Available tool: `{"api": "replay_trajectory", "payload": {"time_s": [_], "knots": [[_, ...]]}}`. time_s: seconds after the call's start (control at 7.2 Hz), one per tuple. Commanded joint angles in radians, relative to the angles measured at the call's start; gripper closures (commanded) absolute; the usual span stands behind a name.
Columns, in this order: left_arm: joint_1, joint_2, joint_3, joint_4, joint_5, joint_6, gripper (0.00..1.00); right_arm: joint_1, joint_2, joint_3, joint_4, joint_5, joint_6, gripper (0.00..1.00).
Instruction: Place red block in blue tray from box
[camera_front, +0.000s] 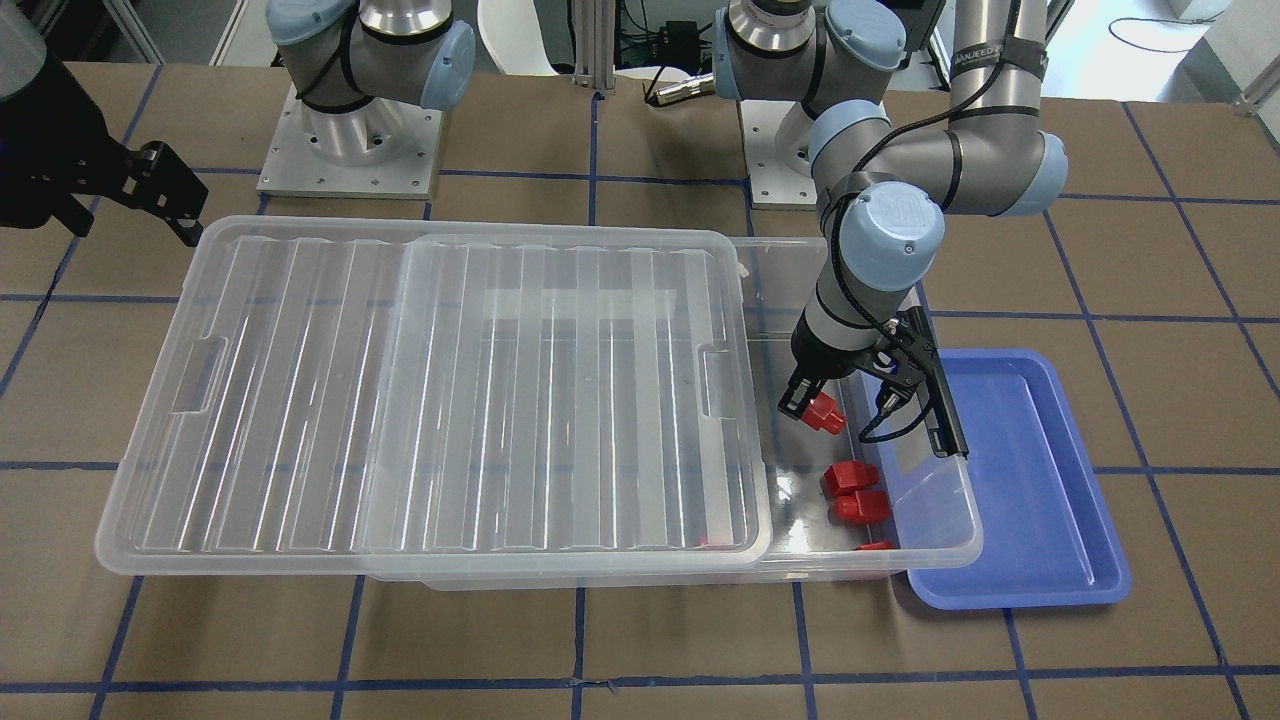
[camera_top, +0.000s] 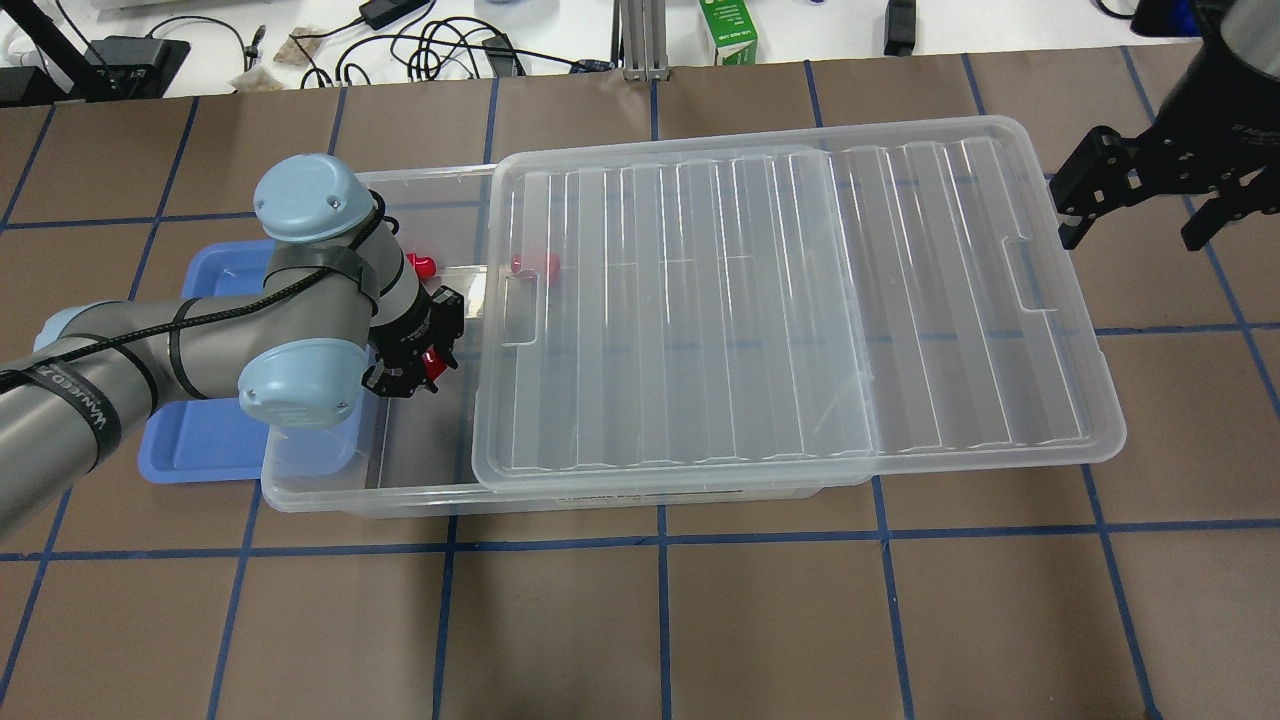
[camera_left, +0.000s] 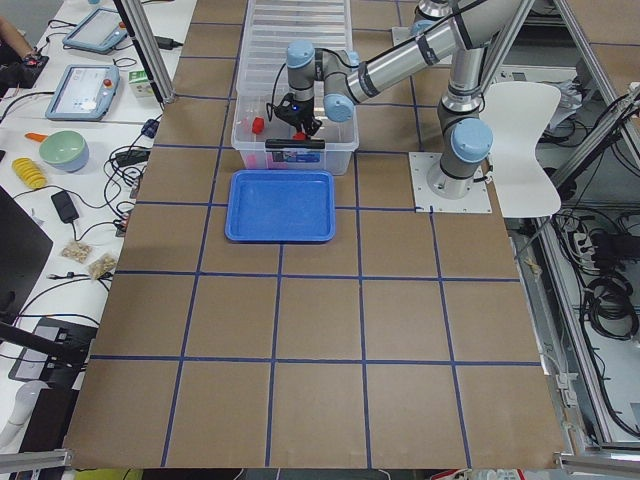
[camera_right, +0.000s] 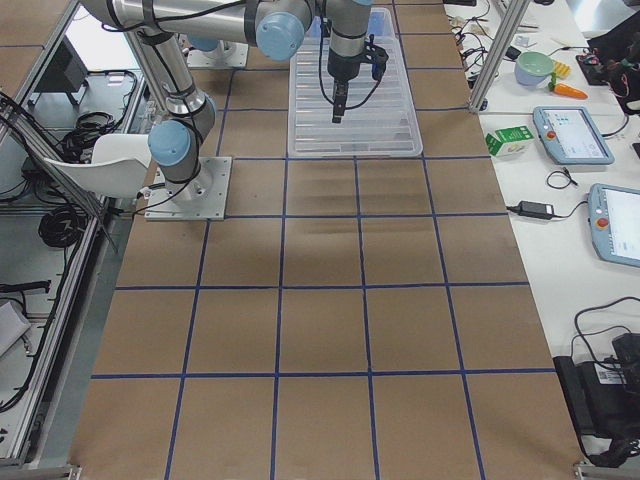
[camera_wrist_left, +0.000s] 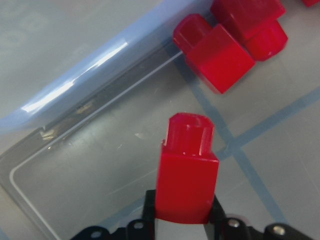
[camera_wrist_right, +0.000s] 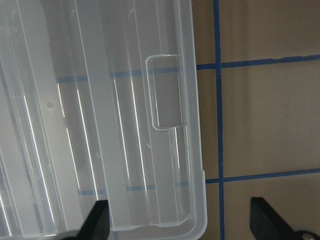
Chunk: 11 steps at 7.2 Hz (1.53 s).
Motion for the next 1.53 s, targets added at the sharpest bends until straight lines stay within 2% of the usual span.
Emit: {"api": "replay_trajectory", "payload": {"time_s": [0.0, 0.28, 0.56, 0.69, 0.97, 1.39], "knots": [[0.012, 0.050, 0.055, -0.093, 0.047, 0.136, 0.81, 0.001, -0.001, 0.000, 0.000, 0.004, 0.013, 0.00], [0.012, 0.105, 0.180, -0.243, 0.067, 0.237, 0.81, 0.001, 0.001, 0.000, 0.000, 0.005, 0.013, 0.00], [0.059, 0.141, 0.279, -0.398, 0.067, 0.470, 0.81, 0.001, 0.001, 0.000, 0.000, 0.004, 0.005, 0.00], [0.131, 0.149, 0.294, -0.421, 0.063, 0.631, 0.81, 0.001, 0.001, 0.000, 0.000, 0.004, 0.002, 0.00], [0.285, 0.146, 0.292, -0.422, -0.018, 0.989, 0.81, 0.001, 0.001, 0.000, 0.000, 0.004, 0.004, 0.00], [0.456, 0.088, 0.229, -0.397, -0.063, 1.297, 0.81, 0.001, -0.001, 0.000, 0.005, -0.001, 0.001, 0.00]]}}
